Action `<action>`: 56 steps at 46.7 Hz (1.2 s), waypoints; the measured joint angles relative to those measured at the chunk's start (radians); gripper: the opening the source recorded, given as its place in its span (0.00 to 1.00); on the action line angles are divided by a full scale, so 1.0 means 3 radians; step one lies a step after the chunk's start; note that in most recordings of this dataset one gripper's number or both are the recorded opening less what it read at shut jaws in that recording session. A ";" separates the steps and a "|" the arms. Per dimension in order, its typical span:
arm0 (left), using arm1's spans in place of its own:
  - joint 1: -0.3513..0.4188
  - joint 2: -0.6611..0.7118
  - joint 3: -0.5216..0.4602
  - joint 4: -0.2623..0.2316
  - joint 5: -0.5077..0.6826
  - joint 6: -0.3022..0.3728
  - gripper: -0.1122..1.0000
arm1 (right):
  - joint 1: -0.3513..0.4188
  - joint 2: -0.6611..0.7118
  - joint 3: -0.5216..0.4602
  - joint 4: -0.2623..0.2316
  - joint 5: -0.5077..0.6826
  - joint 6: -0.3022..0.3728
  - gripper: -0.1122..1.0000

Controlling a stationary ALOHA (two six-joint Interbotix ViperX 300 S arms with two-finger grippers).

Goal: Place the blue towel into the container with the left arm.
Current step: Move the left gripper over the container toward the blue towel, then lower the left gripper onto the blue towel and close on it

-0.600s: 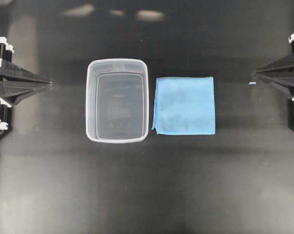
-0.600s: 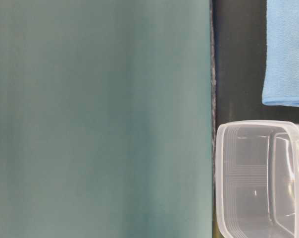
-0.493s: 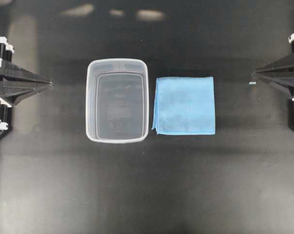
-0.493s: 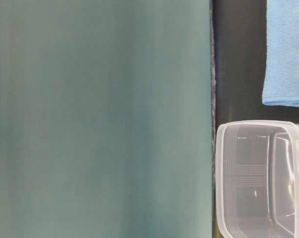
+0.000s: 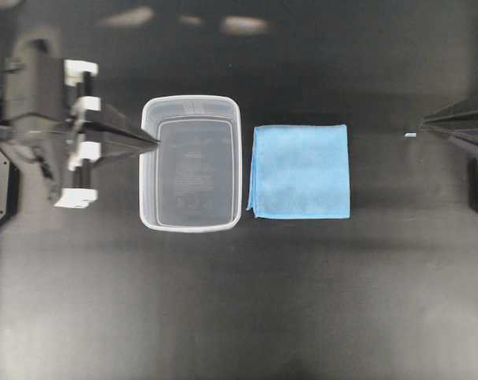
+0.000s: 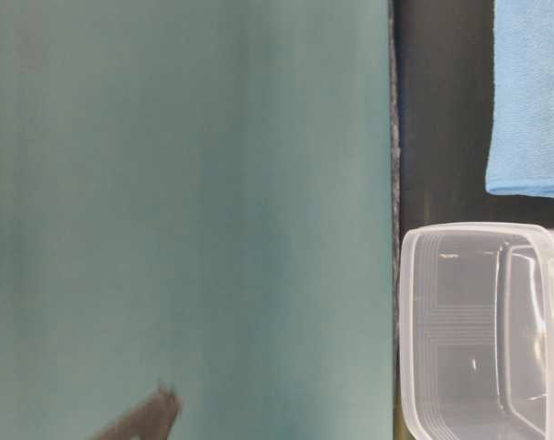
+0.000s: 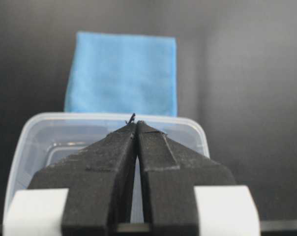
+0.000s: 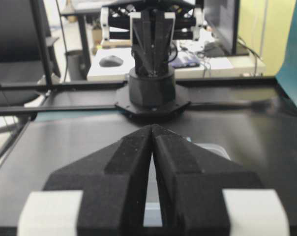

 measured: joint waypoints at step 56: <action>0.0026 0.3206 -0.3053 0.0005 0.1861 0.0343 0.91 | -0.0005 -0.0491 0.0005 0.0000 0.0450 0.0000 0.73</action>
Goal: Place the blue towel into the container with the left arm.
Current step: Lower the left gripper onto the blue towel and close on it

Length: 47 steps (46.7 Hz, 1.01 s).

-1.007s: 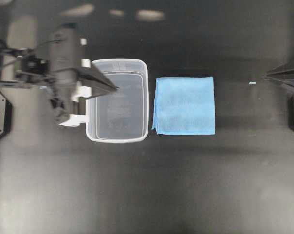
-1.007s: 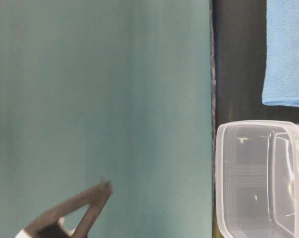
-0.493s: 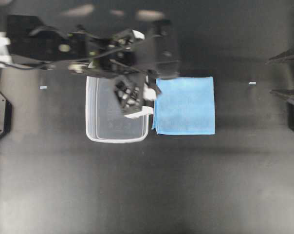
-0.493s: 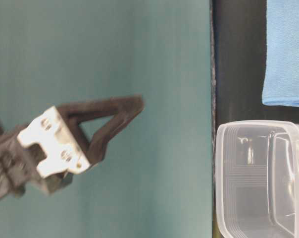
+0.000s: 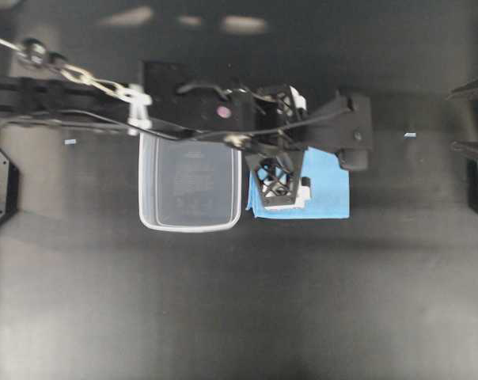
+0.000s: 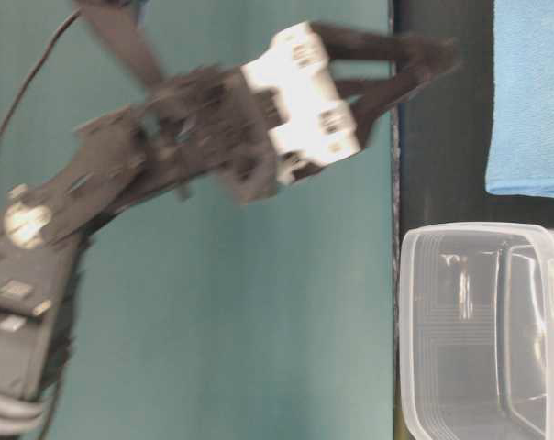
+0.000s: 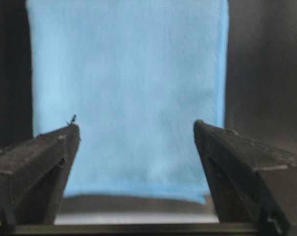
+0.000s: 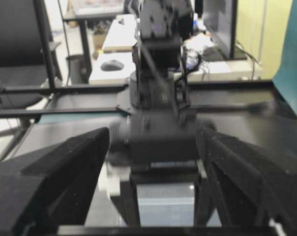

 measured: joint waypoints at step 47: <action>-0.0072 0.0619 -0.0215 0.0005 0.0092 0.0026 0.15 | 0.0000 -0.0235 0.0000 0.0005 0.0225 0.0000 0.73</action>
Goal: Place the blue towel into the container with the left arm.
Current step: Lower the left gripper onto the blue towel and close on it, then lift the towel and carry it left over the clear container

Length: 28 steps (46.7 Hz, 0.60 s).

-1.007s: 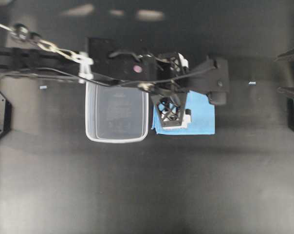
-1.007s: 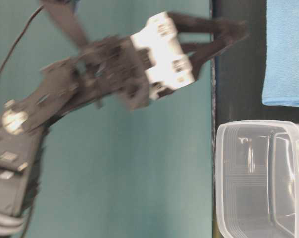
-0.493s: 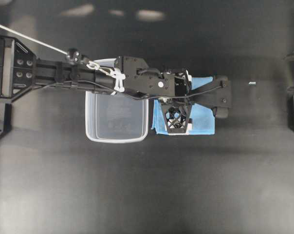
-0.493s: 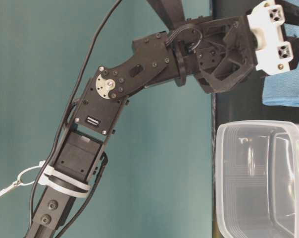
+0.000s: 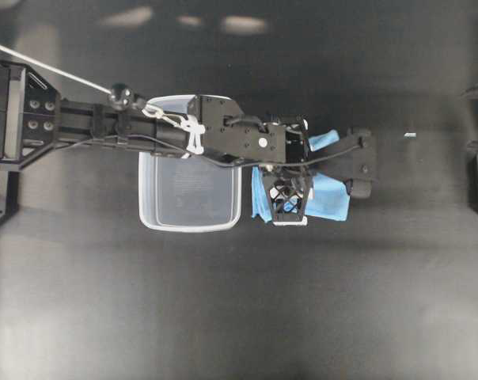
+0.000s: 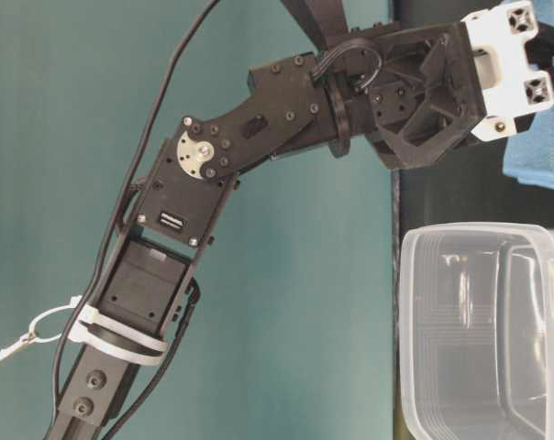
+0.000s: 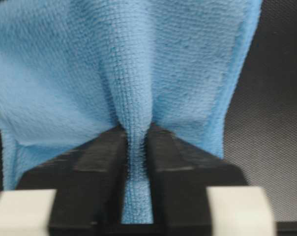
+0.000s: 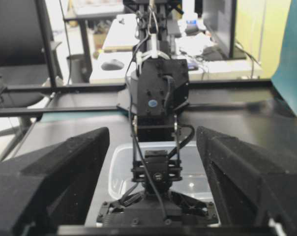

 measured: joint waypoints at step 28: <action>0.0077 -0.0946 -0.0353 0.0000 0.0972 0.0010 0.15 | 0.0000 -0.0015 0.0000 0.0000 0.0005 0.0000 0.73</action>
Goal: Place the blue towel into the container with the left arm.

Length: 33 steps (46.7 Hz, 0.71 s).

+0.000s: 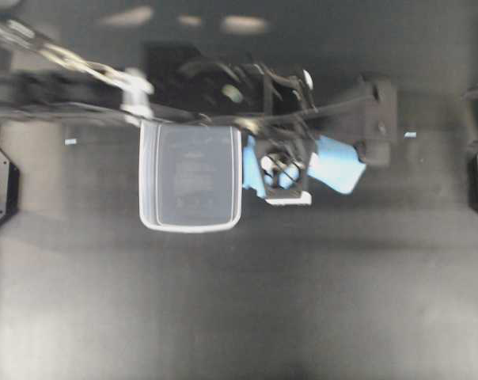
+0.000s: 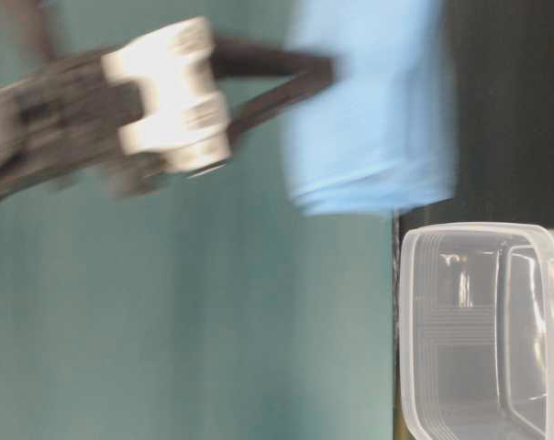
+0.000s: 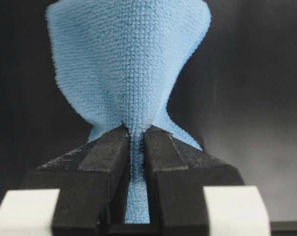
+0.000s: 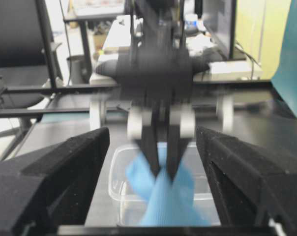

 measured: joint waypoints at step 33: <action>0.0061 -0.1140 0.1933 0.0000 -0.0486 -0.0015 0.15 | 0.0000 0.0000 0.0000 0.0000 0.0000 -0.0005 0.73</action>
